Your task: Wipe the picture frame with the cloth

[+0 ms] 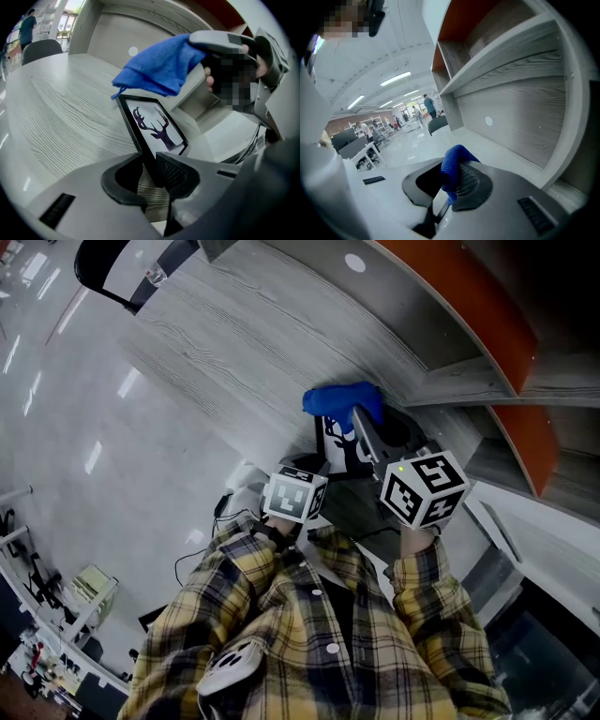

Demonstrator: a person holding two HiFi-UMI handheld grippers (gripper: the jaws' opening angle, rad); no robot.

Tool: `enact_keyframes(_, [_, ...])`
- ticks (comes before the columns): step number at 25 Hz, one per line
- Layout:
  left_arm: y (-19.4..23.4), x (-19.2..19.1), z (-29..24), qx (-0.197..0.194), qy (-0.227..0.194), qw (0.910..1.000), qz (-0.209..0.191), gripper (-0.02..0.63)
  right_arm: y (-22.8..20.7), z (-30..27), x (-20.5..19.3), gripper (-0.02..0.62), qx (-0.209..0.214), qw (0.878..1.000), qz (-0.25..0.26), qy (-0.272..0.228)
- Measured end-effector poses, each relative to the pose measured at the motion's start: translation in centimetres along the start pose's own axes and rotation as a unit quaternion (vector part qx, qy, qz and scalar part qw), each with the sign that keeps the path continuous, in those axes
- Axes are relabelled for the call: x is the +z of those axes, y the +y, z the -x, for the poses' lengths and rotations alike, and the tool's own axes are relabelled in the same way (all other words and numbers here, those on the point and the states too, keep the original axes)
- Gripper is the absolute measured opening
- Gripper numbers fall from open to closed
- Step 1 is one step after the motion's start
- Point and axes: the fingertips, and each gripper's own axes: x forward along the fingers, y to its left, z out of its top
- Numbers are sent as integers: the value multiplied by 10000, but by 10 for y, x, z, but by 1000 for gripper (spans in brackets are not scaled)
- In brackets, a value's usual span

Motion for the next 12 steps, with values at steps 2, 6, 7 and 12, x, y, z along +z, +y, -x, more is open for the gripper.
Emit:
enact_keyframes(2, [0, -2, 1, -17, 20, 10000, 62, 87, -5, -21, -18, 41, -122, 9989, 195, 401])
enact_keyframes(6, [-2, -1, 1, -54, 53, 9999, 106, 87, -15, -57, -54, 41, -377, 9891, 784, 1186])
enact_keyframes(7, [-2, -1, 1, -62, 57, 9999, 106, 87, -16, -65, -62, 41, -388, 9860, 923, 1336])
enact_keyframes(12, [-2, 1, 0, -106, 123, 9998, 110, 87, -13, -101, -86, 41, -291, 9723, 1415, 1836])
